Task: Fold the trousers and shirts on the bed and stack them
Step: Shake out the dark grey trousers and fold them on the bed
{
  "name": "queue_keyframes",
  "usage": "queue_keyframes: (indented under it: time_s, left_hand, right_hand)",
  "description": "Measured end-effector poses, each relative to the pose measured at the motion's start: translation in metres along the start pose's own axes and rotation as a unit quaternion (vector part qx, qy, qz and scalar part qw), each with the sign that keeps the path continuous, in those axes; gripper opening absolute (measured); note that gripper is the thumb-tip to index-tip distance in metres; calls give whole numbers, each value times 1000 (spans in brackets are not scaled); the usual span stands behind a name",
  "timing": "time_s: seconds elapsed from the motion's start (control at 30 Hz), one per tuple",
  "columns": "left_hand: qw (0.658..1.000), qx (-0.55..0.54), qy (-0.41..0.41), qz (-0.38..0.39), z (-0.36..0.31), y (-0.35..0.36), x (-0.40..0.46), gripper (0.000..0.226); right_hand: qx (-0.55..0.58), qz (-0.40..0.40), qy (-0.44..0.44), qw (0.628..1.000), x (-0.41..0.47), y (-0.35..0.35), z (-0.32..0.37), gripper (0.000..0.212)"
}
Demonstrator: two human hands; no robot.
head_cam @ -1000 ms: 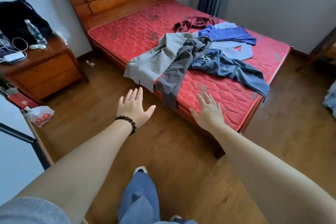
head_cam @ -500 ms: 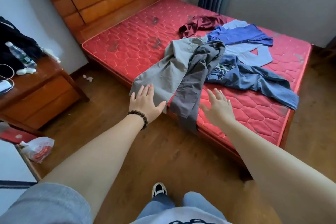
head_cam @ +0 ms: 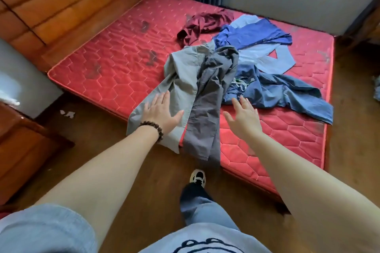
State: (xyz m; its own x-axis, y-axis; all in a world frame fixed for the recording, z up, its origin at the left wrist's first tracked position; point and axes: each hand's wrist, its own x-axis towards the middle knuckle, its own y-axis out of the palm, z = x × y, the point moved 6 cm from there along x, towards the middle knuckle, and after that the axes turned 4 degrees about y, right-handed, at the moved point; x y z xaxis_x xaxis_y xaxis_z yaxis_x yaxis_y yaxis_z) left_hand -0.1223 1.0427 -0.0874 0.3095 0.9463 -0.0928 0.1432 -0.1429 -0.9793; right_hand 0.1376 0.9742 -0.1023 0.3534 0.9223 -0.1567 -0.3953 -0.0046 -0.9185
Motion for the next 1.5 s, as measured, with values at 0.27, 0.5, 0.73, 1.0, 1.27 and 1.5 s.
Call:
queue_keyframes:
  time_s: [0.27, 0.5, 0.73, 1.0, 1.27, 1.5]
  left_hand:
    - [999, 11, 39, 23, -21, -6, 151, 84]
    - [997, -8, 68, 42, -30, 8, 232, 85]
    - [991, -13, 110, 68, -20, 21, 310, 85]
    - [983, -13, 151, 101, -6, 34, 402, 84]
    - [979, -11, 159, 128, -10, 83, 460, 87]
    - [977, -13, 155, 147, -18, 163, 531, 98]
  right_hand:
    - [11, -3, 48, 999, 127, -5, 0, 63]
    - [10, 14, 98, 995, 189, 3, -2, 64]
    - [8, 15, 135, 991, 247, 13, 16, 64]
    - [10, 7, 179, 984, 312, 24, 34, 62]
    - [-2, 25, 188, 982, 370, 53, 16, 61]
    - [20, 77, 216, 973, 447, 120, -26, 68]
